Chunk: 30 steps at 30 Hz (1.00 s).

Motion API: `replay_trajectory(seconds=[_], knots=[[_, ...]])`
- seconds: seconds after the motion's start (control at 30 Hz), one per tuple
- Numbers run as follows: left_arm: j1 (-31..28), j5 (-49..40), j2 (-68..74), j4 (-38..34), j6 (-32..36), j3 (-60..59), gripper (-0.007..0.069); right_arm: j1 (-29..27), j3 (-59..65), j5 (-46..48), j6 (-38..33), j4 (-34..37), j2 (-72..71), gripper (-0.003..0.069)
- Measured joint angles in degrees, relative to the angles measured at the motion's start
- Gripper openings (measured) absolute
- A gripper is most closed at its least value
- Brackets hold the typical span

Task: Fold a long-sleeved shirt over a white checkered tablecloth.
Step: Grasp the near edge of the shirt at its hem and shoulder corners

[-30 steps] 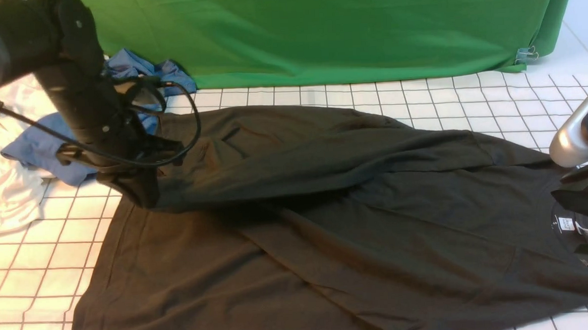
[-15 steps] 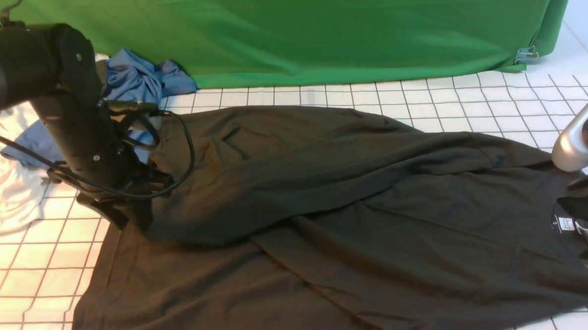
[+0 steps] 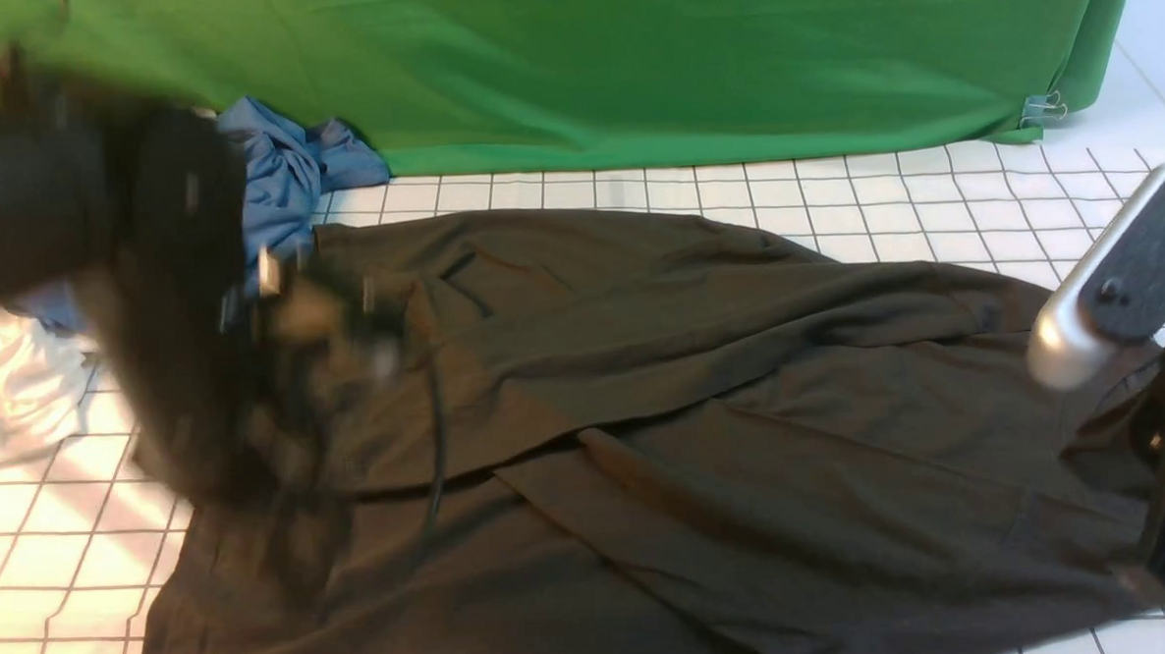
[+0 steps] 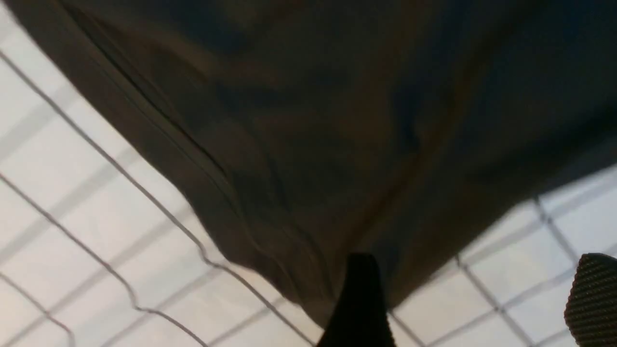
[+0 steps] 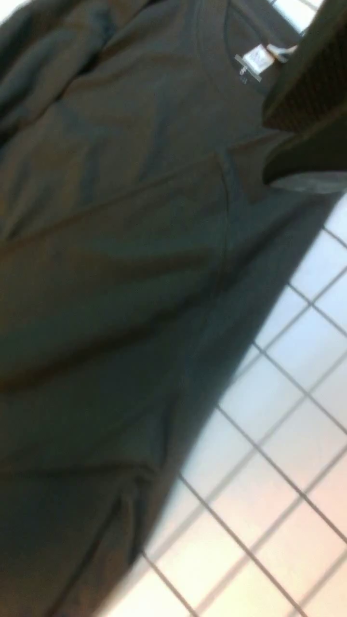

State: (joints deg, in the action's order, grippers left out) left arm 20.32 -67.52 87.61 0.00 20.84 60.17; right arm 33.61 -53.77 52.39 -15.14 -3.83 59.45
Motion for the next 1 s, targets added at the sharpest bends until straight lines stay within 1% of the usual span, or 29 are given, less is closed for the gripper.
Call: replay_trajectory(seconds=[0.13,0.23,0.37,0.47,0.57,0.63,0.67,0.73,0.83,0.87,0.93,1.0], knots=[[1.13,7.20,-2.52,0.52,2.35,-10.97,0.0485,3.64,0.00,0.59,-0.62,0.12,0.04,0.0178],[1.38,12.37,-2.86,1.33,3.46,-15.79,0.0485,6.08,0.00,0.78,-0.91,0.17,0.11,0.0227],[1.38,18.14,-2.86,2.98,4.27,-18.48,0.0485,7.00,-0.05,1.00,-0.29,0.22,0.29,0.0270],[1.38,20.50,-2.23,5.44,4.83,-19.43,0.0483,7.05,-0.05,1.28,0.73,0.10,0.29,0.0278],[1.38,21.15,-1.35,8.00,4.87,-19.57,0.0463,7.23,-0.05,1.39,1.31,-0.22,0.29,0.0279],[1.38,21.73,-1.02,10.56,4.67,-19.78,0.0390,7.27,-0.05,1.58,2.24,-0.91,0.29,0.0279],[1.38,21.73,-1.02,10.96,4.55,-19.79,0.0382,7.27,-0.05,1.58,2.24,-1.04,0.35,0.0279],[1.38,21.61,-1.02,12.64,3.48,-19.84,0.0237,7.34,-0.05,2.20,4.94,-3.92,1.26,0.0281],[1.38,21.49,-1.02,13.08,3.15,-19.84,0.0056,7.34,-0.05,3.51,7.89,-7.48,4.12,0.0304],[1.38,21.36,-1.07,13.09,3.01,-19.78,0.0016,7.34,-0.05,3.62,8.27,-7.89,5.48,0.0321],[1.38,20.25,-1.14,12.94,2.26,-19.07,-0.0019,7.34,-0.05,3.56,8.45,-7.91,8.26,0.0353],[1.38,18.18,-1.71,12.93,1.21,-17.70,-0.0029,7.34,-0.05,3.45,8.45,-7.79,11.82,0.0405]])
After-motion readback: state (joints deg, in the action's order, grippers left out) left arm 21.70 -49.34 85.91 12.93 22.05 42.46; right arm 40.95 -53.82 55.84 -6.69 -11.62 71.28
